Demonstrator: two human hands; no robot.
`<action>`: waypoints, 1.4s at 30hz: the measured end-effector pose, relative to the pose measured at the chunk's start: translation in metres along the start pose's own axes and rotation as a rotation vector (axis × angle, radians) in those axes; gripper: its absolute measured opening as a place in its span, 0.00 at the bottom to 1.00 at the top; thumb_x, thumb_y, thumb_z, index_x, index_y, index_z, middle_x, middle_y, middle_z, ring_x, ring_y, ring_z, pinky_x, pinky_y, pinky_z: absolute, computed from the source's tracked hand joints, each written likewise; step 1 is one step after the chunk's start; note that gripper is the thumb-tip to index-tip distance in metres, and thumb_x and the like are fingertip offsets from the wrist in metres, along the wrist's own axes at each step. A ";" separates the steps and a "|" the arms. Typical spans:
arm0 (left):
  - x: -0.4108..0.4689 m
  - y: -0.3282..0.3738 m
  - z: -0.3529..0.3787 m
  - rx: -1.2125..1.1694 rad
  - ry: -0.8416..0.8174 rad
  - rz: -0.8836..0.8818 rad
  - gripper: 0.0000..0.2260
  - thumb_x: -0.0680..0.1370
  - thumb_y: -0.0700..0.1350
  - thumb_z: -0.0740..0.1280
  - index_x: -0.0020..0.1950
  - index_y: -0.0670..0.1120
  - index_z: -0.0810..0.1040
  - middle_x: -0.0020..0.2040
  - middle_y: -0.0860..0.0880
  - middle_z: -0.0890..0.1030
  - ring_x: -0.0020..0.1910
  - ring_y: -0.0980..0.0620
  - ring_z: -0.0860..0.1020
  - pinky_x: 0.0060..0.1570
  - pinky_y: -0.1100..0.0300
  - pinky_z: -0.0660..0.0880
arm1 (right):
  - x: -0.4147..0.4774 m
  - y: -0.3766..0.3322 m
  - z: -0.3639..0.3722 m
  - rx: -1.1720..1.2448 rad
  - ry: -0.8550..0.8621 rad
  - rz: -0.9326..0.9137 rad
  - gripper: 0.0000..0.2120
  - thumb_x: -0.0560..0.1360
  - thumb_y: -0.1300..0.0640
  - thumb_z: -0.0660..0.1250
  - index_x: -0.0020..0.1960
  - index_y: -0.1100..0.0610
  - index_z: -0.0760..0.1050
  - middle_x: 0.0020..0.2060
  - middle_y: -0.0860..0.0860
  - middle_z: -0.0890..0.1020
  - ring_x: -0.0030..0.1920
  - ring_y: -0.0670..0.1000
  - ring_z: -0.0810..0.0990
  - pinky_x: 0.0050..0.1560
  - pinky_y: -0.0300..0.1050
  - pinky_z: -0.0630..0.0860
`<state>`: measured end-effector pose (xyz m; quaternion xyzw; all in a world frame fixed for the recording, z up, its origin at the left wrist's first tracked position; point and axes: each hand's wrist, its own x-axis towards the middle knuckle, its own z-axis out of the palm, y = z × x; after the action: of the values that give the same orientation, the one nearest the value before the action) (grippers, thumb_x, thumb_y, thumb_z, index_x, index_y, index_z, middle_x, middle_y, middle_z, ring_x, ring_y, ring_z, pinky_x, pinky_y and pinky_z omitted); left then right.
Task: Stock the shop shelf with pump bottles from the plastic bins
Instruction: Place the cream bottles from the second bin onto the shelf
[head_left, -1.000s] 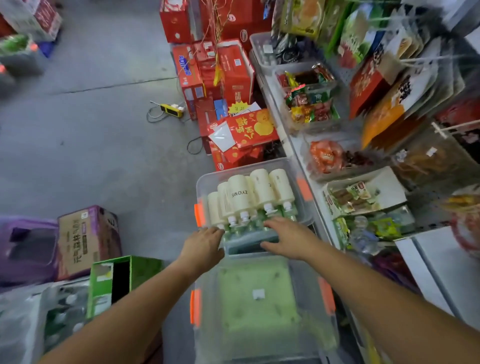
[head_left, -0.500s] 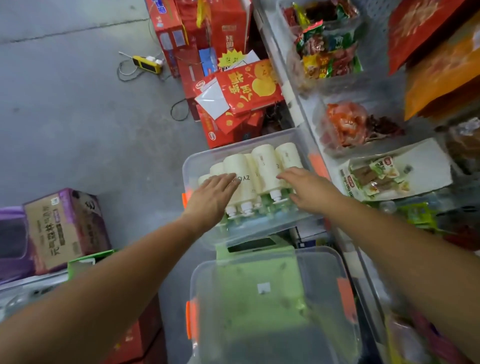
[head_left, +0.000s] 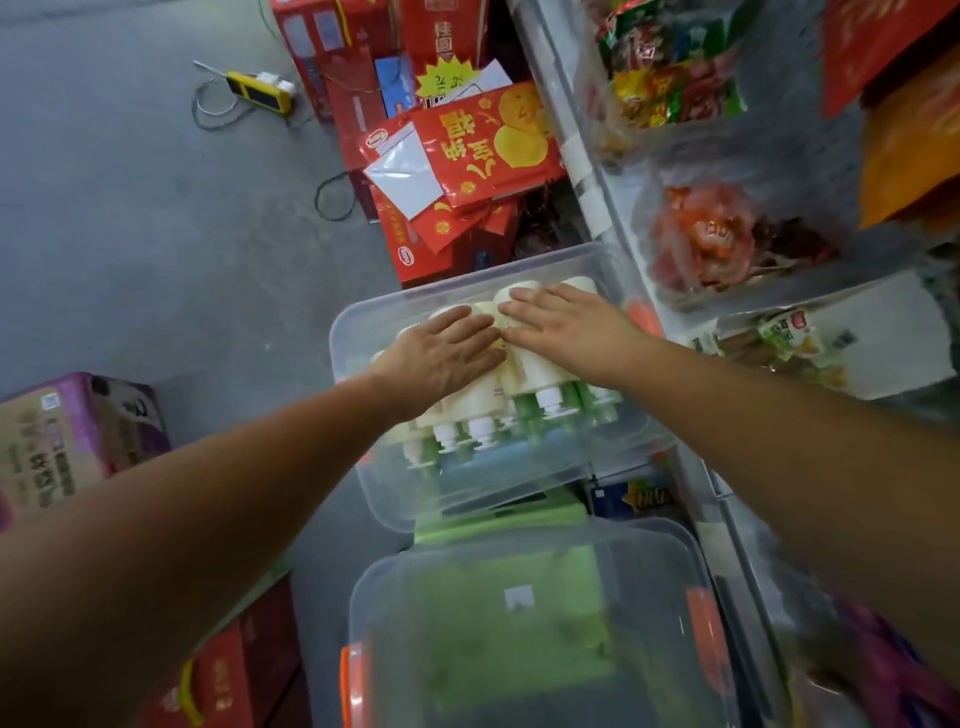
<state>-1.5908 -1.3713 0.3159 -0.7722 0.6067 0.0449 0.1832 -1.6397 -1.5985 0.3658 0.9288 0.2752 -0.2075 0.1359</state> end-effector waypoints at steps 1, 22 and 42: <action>0.002 -0.003 -0.001 0.018 0.002 0.009 0.35 0.79 0.42 0.66 0.81 0.51 0.52 0.80 0.46 0.57 0.80 0.44 0.53 0.78 0.46 0.45 | 0.004 0.000 0.001 -0.029 0.000 -0.017 0.29 0.80 0.61 0.62 0.79 0.53 0.57 0.81 0.53 0.51 0.80 0.54 0.48 0.78 0.51 0.46; -0.044 0.021 -0.030 -0.631 0.249 -0.402 0.38 0.63 0.48 0.81 0.70 0.54 0.71 0.68 0.50 0.75 0.67 0.44 0.72 0.62 0.43 0.75 | -0.050 -0.013 0.021 0.309 0.237 0.342 0.35 0.72 0.59 0.73 0.75 0.50 0.65 0.77 0.50 0.65 0.79 0.54 0.57 0.78 0.57 0.48; -0.133 0.051 -0.352 -1.634 0.842 -0.700 0.30 0.67 0.42 0.81 0.64 0.56 0.72 0.55 0.54 0.82 0.50 0.58 0.82 0.46 0.61 0.80 | -0.300 -0.034 -0.244 1.667 0.924 0.595 0.18 0.72 0.57 0.76 0.58 0.48 0.73 0.50 0.42 0.80 0.48 0.40 0.80 0.31 0.33 0.77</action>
<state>-1.7281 -1.3771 0.6697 -0.7502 0.1418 0.1151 -0.6355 -1.8122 -1.6179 0.7135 0.7481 -0.1763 0.0897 -0.6334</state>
